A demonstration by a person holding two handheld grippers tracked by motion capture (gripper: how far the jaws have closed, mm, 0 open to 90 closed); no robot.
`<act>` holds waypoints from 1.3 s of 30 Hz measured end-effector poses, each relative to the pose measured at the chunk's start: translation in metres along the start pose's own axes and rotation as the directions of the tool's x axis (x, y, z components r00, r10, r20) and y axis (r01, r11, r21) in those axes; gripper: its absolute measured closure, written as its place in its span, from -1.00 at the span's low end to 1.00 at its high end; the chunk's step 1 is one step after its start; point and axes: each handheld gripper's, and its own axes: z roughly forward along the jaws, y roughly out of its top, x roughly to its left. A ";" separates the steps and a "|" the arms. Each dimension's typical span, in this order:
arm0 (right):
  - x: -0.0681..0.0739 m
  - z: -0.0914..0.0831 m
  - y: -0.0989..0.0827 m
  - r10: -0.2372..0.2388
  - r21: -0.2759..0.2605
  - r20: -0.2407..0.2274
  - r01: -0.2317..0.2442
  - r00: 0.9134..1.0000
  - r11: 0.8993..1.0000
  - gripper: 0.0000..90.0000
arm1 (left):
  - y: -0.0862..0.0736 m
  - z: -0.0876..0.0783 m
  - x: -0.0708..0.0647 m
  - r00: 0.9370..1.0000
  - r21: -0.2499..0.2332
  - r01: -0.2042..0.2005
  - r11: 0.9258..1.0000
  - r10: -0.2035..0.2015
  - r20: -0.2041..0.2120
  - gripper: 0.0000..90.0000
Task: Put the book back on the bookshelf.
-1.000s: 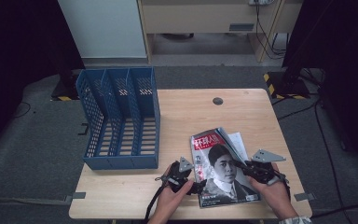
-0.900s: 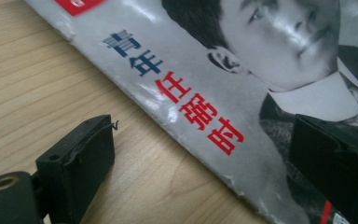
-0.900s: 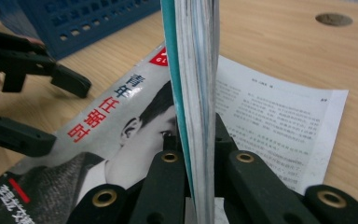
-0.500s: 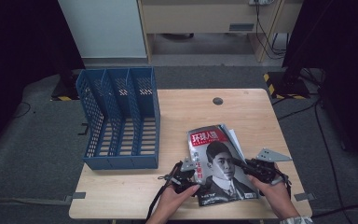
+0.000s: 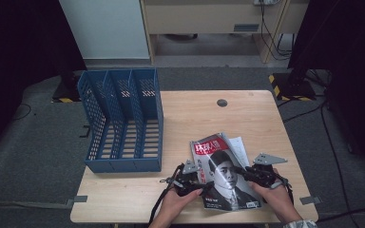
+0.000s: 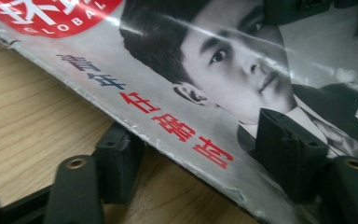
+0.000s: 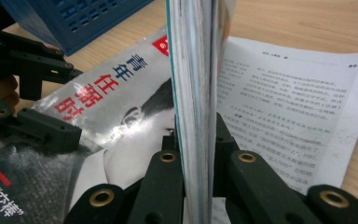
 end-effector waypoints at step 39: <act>-0.010 0.000 -0.009 -0.005 0.187 0.215 -0.036 0.977 0.982 -0.13 | 0.004 -0.006 0.014 0.999 -0.003 -0.016 1.000 0.016 -0.048 0.29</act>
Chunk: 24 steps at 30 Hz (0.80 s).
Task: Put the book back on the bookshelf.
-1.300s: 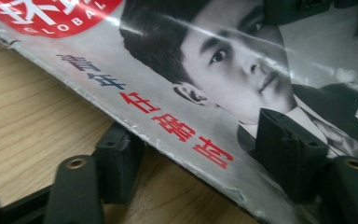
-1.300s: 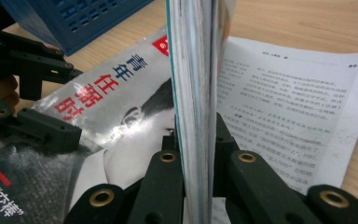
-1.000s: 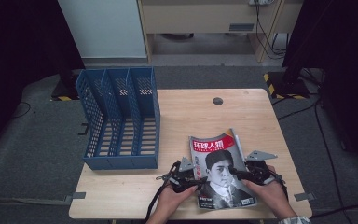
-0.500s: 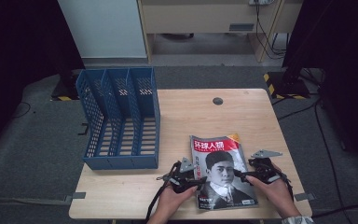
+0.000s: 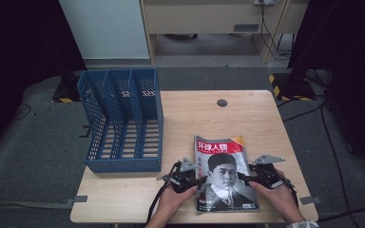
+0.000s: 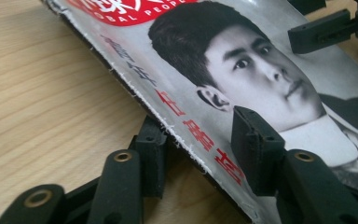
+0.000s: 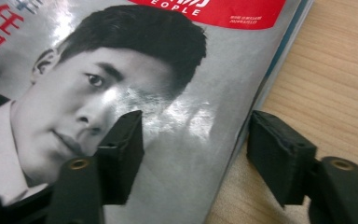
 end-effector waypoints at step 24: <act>0.002 0.007 0.001 -0.039 -0.036 -0.012 0.038 0.999 0.999 -0.09 | 0.047 0.015 0.013 0.997 0.050 -0.041 0.998 0.038 0.062 -0.37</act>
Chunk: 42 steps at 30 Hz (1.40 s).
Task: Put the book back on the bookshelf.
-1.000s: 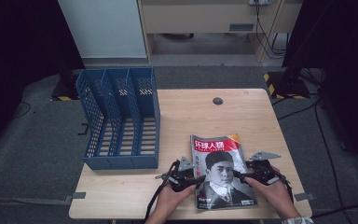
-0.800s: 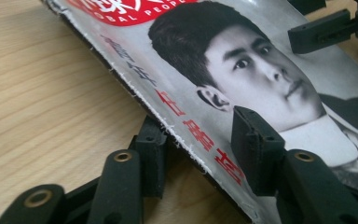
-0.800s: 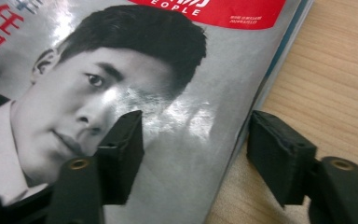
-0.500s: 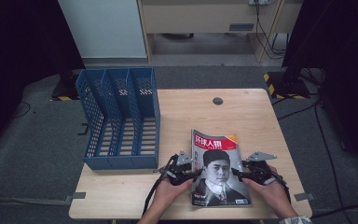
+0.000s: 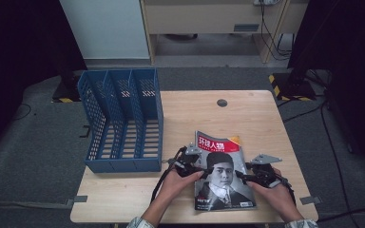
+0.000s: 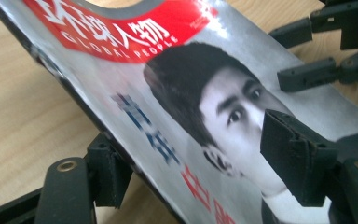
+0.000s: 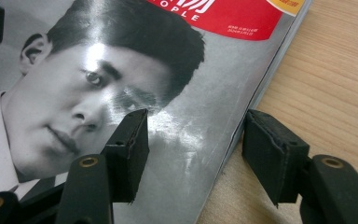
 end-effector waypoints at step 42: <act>-0.004 0.003 -0.003 -0.023 -0.046 -0.026 0.022 0.999 0.999 -0.03 | 0.038 0.033 0.032 1.000 -0.016 0.002 1.000 -0.002 0.007 -0.04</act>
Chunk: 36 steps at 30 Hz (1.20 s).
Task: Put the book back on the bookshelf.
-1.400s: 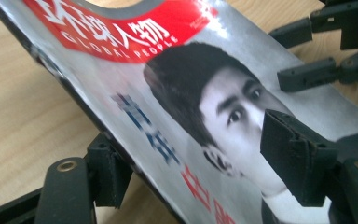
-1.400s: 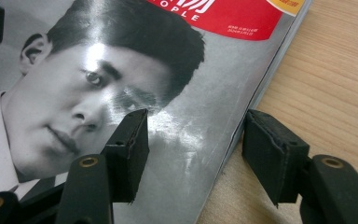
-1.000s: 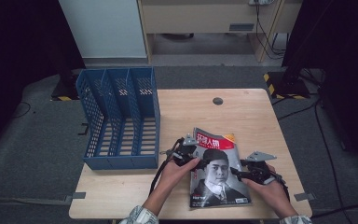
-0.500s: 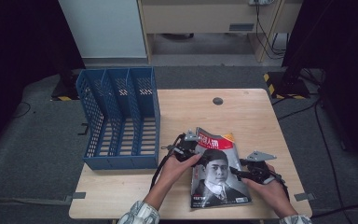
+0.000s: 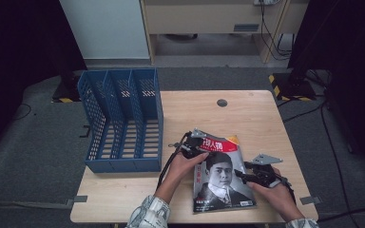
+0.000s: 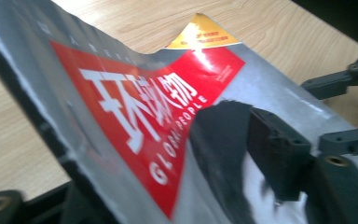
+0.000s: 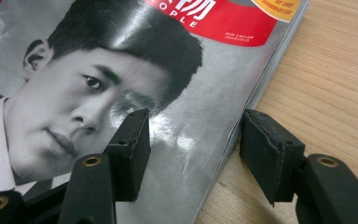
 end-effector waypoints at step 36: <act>-0.001 -0.003 -0.001 -0.031 -0.016 0.008 0.031 0.999 0.999 0.27 | 0.016 0.011 0.002 1.000 0.055 0.004 0.998 -0.005 0.025 0.00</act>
